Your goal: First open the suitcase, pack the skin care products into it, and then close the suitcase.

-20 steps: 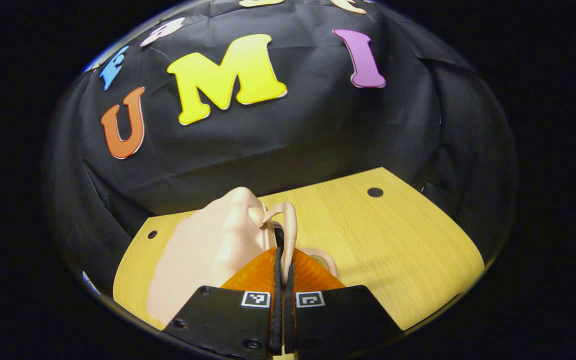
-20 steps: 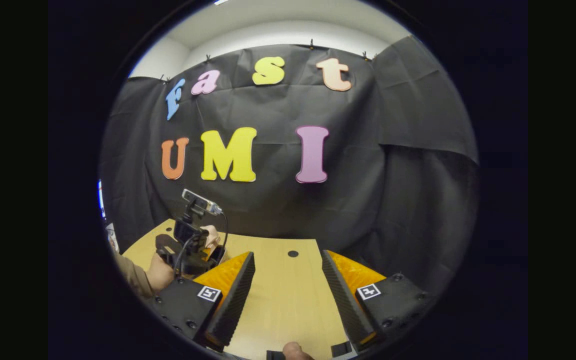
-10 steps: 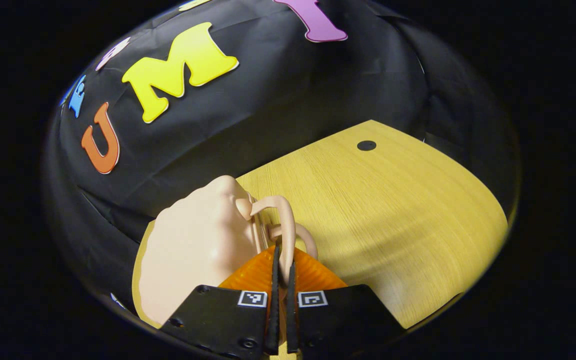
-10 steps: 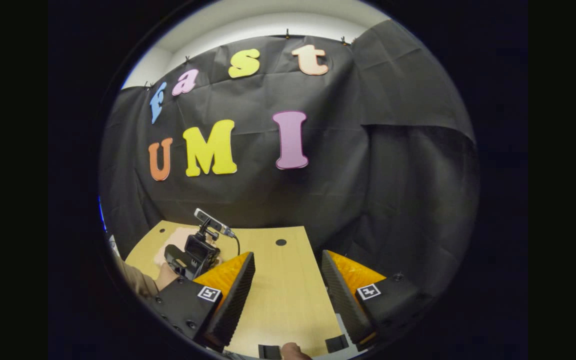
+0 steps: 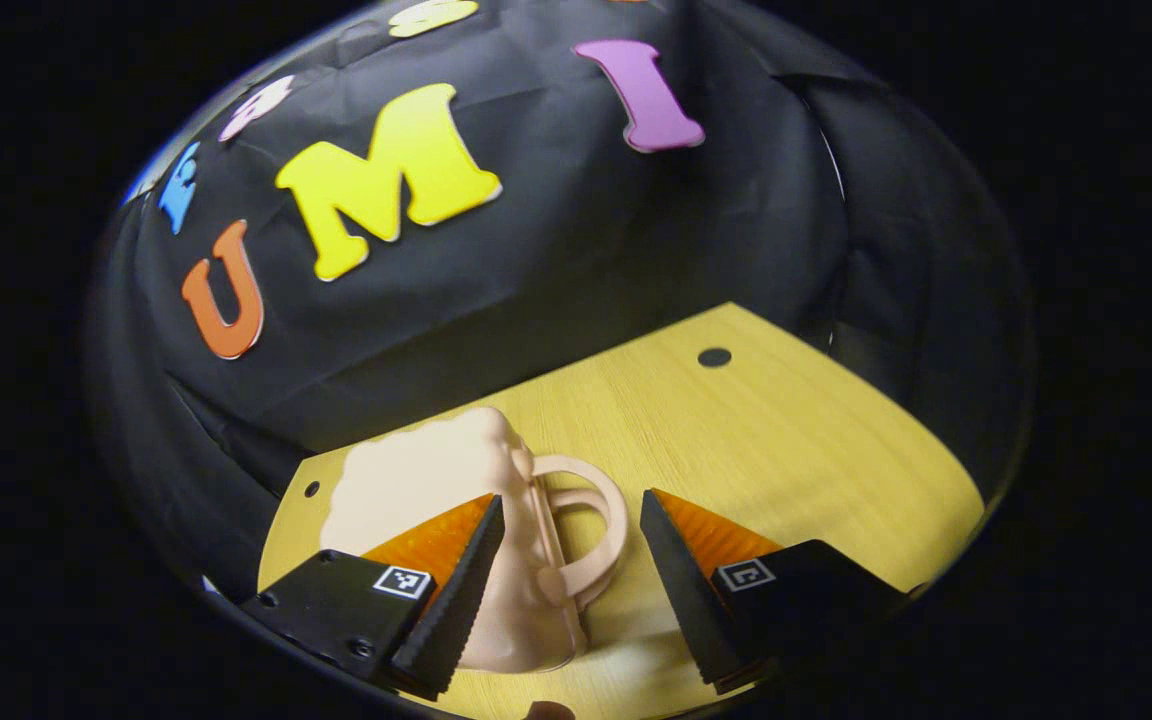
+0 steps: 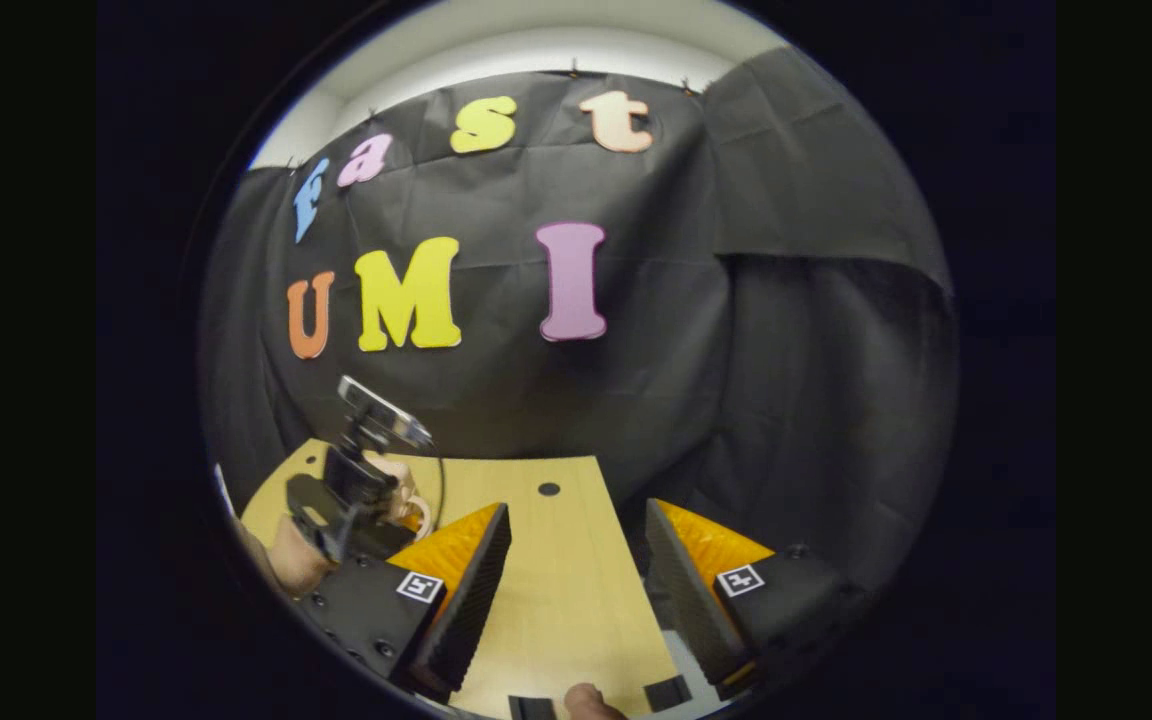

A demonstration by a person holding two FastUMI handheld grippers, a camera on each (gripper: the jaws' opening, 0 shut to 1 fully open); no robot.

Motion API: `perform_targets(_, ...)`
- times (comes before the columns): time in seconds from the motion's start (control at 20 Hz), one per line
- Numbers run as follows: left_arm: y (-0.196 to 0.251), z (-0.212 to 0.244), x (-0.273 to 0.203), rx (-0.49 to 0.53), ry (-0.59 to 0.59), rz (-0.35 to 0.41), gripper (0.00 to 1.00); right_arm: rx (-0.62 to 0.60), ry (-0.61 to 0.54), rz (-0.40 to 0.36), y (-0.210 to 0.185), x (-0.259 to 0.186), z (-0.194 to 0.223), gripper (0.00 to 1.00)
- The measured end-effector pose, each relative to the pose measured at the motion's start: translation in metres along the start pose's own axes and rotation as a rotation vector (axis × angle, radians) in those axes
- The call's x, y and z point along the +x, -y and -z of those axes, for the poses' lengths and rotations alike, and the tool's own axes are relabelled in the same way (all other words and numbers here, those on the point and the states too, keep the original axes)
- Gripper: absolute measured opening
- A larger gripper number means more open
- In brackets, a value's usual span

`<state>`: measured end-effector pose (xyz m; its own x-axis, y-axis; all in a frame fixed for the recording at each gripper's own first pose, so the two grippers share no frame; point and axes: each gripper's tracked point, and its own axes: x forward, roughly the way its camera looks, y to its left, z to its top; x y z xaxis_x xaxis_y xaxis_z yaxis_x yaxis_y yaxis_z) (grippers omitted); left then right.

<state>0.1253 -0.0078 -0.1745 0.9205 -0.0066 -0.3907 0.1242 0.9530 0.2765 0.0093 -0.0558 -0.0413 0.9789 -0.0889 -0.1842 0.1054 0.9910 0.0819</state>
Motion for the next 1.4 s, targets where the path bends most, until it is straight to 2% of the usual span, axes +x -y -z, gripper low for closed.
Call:
perform_targets(0.15,-0.044,-0.028,-0.056,-0.103,0.107,0.015,0.9,-0.007,0.052,-0.019,-0.052,-0.001,-0.024,0.81)
perform_targets(0.3,-0.105,-0.03,-0.104,-0.177,0.138,-0.002,0.94,0.016,0.058,-0.068,-0.113,-0.004,-0.036,0.81)
perform_targets(0.4,-0.149,-0.021,-0.127,-0.24,0.135,-0.028,0.95,0.011,0.08,-0.098,-0.156,-0.009,-0.047,0.8)
perform_targets(0.5,-0.197,-0.006,-0.155,-0.282,0.107,-0.088,0.96,-0.001,0.092,-0.138,-0.2,-0.014,-0.054,0.81)
perform_targets(0.7,-0.27,-0.01,-0.203,-0.322,0.178,-0.157,0.96,-0.028,0.069,-0.226,-0.282,-0.026,-0.051,0.8)
perform_targets(0.95,-0.311,-0.016,-0.23,-0.3,0.271,-0.173,0.96,-0.061,0.068,-0.261,-0.353,-0.037,-0.056,0.8)
perform_targets(1.25,-0.331,-0.006,-0.233,-0.264,0.297,-0.139,0.96,-0.087,0.1,-0.275,-0.405,-0.055,-0.057,0.8)
perform_targets(1.4,-0.342,-0.005,-0.233,-0.279,0.308,-0.13,0.96,-0.104,0.122,-0.286,-0.422,-0.064,-0.066,0.8)
